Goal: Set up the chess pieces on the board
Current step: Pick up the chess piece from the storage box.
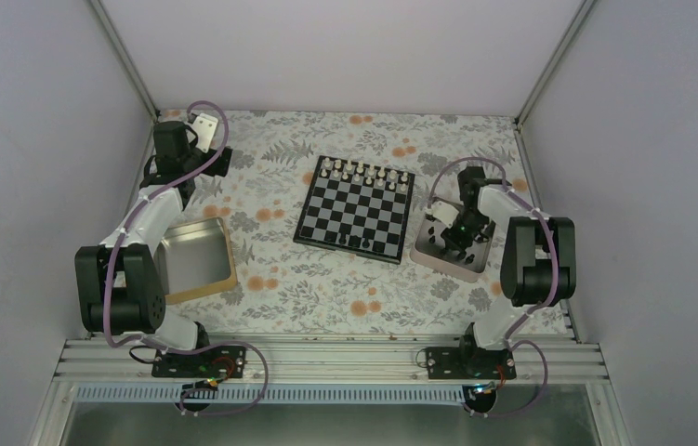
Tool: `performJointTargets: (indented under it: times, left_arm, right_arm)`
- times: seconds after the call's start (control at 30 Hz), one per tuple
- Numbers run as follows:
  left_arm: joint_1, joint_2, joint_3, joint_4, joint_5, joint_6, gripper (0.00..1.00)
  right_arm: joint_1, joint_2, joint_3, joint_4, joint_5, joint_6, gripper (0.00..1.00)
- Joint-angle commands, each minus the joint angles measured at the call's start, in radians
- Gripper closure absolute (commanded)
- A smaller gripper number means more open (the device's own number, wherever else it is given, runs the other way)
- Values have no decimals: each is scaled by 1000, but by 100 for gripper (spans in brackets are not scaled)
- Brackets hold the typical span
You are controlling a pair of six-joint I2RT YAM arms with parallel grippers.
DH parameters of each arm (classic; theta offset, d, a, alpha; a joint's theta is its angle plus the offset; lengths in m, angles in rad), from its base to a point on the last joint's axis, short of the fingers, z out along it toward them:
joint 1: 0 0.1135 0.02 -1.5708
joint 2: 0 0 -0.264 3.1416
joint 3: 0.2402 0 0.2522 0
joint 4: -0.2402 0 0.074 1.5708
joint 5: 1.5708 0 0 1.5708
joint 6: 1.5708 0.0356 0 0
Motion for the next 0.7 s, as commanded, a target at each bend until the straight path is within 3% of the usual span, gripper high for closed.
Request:
performJointTargets:
  times: [0.0,0.37,0.67]
  left_arm:
    - [3,3,24,3,0,-11,0]
    - [3,-3,24,3,0,-10,0]
    - [3,-11,23,2,-10,-7,0]
  right_arm:
    - [-12,-17,15,-2,-18,-5,91]
    - [37,-116,226,-200,-6,-3,91]
    - [299,-72,323,-272,-36,62,91]
